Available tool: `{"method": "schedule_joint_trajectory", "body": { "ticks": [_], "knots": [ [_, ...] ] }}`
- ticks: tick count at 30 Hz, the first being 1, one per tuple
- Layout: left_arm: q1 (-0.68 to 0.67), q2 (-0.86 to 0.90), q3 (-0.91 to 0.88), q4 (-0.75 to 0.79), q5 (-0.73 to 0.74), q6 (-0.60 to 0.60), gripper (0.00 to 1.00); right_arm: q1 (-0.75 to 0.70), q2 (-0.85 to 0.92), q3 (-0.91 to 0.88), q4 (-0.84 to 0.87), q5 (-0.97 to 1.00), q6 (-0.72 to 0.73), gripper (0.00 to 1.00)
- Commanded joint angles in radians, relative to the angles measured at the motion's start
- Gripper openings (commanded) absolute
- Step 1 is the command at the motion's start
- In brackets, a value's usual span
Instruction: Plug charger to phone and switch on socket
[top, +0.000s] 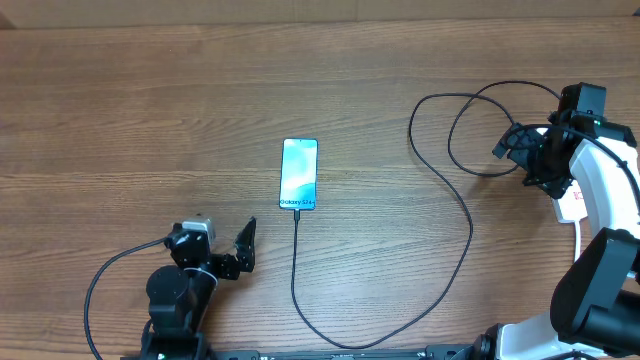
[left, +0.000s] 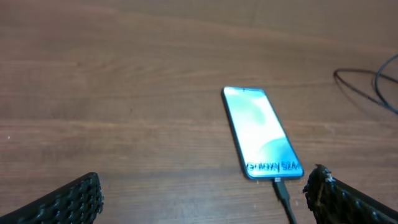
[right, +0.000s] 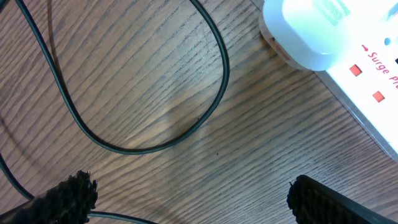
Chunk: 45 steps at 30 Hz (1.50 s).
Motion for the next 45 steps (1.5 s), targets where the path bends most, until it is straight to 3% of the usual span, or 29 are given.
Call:
{"method": "schedule_joint_trajectory", "body": {
  "ticks": [1, 13, 22, 31, 45],
  "knots": [
    [0.007, -0.045, -0.004, -0.007, 0.001, -0.002, 1.0, 0.007, -0.003, -0.002, 0.004, -0.002, -0.001, 1.0],
    [0.007, -0.172, -0.005, -0.011, -0.02, 0.008, 1.0, 0.007, -0.003, -0.002, 0.004, -0.002, -0.001, 1.0],
    [0.007, -0.288, -0.005, -0.012, -0.032, 0.162, 0.99, 0.007, -0.003, -0.002, 0.005, -0.002, -0.001, 1.0],
    [0.008, -0.287, -0.005, -0.016, -0.069, 0.242, 0.99, 0.007, -0.003, -0.002, 0.004, -0.002, -0.001, 1.0],
    [0.008, -0.286, -0.005, -0.015, -0.068, 0.243, 0.99, 0.007, -0.003, -0.002, 0.004, -0.002, -0.001, 1.0]
  ]
}}
